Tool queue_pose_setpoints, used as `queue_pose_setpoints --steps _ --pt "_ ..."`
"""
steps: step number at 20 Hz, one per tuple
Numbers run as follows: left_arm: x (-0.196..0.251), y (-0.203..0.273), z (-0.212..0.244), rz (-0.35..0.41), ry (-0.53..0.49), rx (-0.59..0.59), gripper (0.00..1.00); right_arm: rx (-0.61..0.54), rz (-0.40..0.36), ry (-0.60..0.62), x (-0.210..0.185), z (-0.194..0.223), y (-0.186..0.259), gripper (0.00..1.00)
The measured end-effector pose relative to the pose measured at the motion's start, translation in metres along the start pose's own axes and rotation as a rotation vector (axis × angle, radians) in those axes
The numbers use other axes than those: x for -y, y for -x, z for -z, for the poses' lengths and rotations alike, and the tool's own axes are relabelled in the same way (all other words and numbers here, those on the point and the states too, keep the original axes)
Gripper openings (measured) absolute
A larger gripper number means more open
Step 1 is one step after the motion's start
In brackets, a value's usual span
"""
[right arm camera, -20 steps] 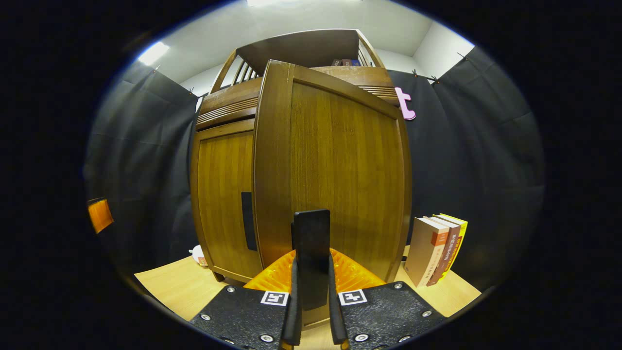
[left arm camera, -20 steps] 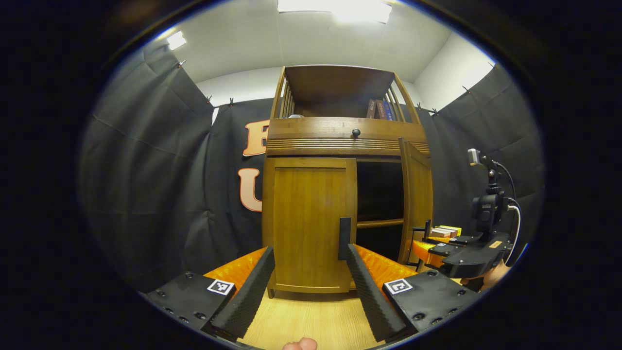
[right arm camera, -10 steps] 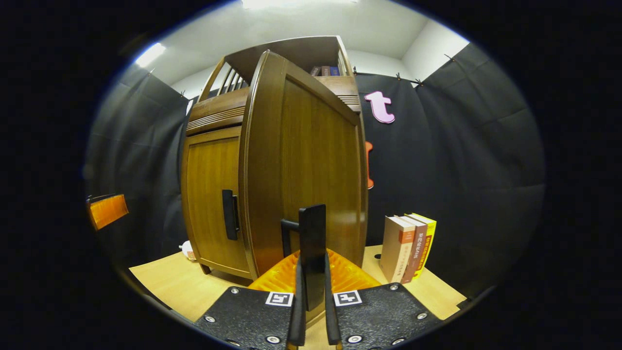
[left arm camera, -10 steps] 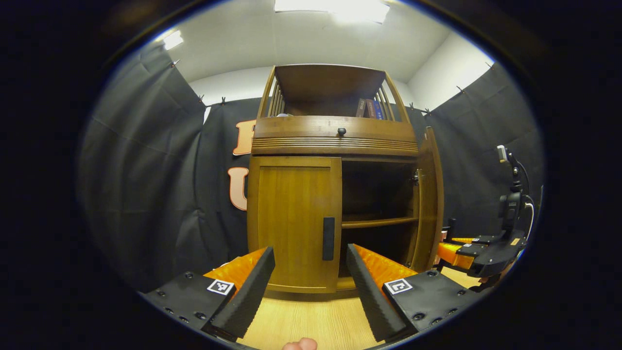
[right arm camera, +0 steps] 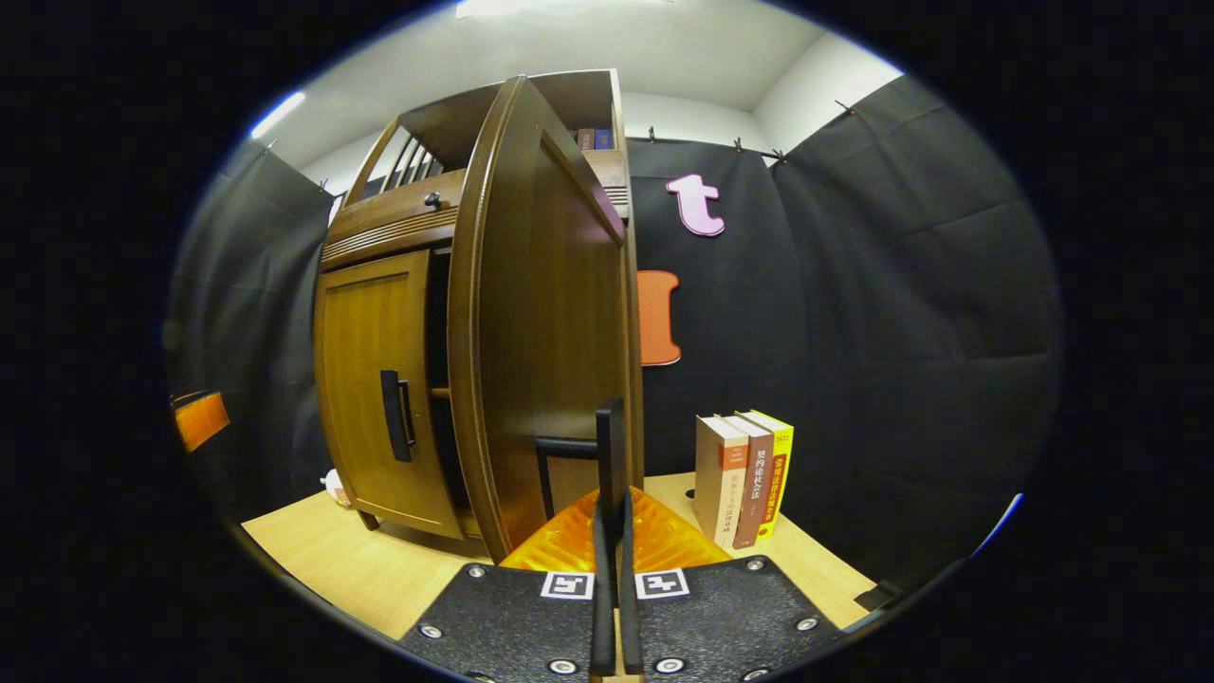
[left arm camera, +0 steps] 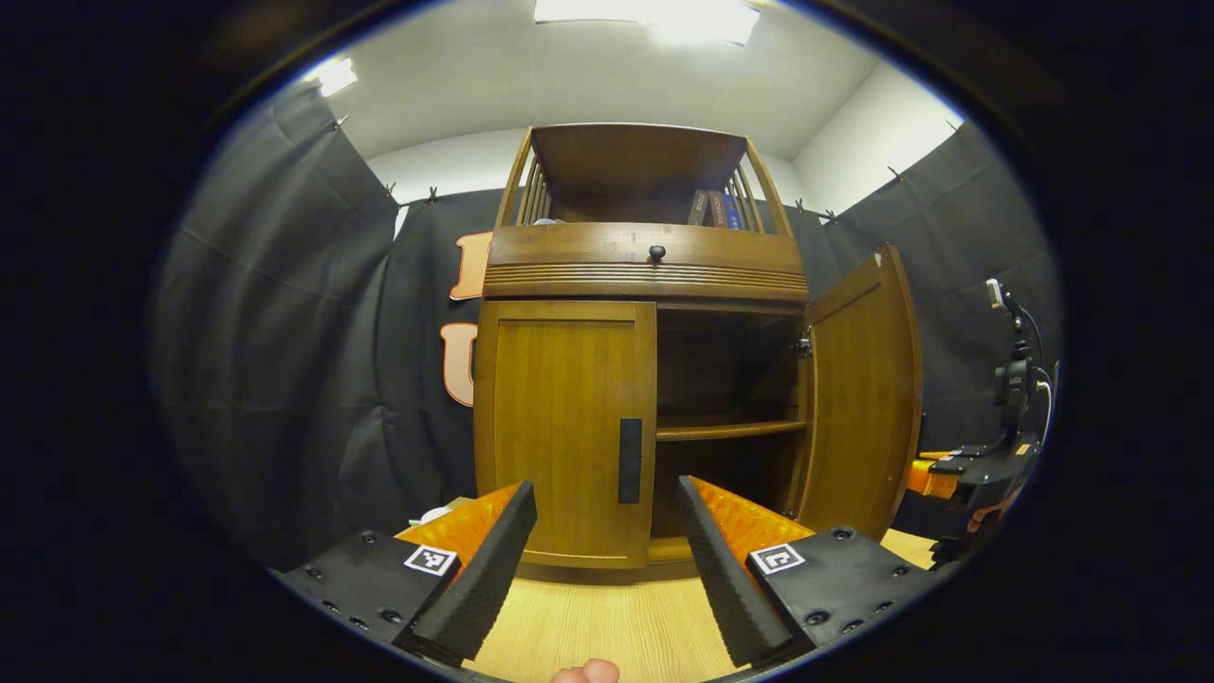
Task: Open the right door of the double-door shoe cabinet with the right hand, and open the left door with the left hand.
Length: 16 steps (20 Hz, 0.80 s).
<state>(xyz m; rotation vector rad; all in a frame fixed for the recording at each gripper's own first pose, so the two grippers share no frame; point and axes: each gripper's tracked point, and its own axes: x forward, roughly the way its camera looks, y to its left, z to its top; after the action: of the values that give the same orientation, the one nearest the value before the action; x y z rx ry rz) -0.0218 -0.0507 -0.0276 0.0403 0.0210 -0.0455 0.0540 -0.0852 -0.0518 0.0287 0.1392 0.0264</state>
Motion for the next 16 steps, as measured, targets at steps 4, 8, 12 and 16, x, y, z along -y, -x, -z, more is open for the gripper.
queue_pose_setpoints --steps 4,8,12,16 --pt "-0.001 0.0 0.003 -0.007 -0.003 -0.011 0.96 0.003 0.001 0.008 0.023 -0.001 0.001 0.0" --pt "-0.006 0.0 0.001 -0.022 -0.005 -0.007 0.98 0.008 -0.04 0.01 0.032 -0.001 -0.001 0.0" --pt "-0.014 0.001 -0.001 -0.044 -0.002 0.0 0.94 -0.006 -0.093 0.024 0.046 0.0 -0.005 0.0" --pt "-0.022 0.003 -0.002 -0.062 0.005 0.004 0.94 0.011 -0.134 0.009 0.059 0.0 -0.007 0.0"
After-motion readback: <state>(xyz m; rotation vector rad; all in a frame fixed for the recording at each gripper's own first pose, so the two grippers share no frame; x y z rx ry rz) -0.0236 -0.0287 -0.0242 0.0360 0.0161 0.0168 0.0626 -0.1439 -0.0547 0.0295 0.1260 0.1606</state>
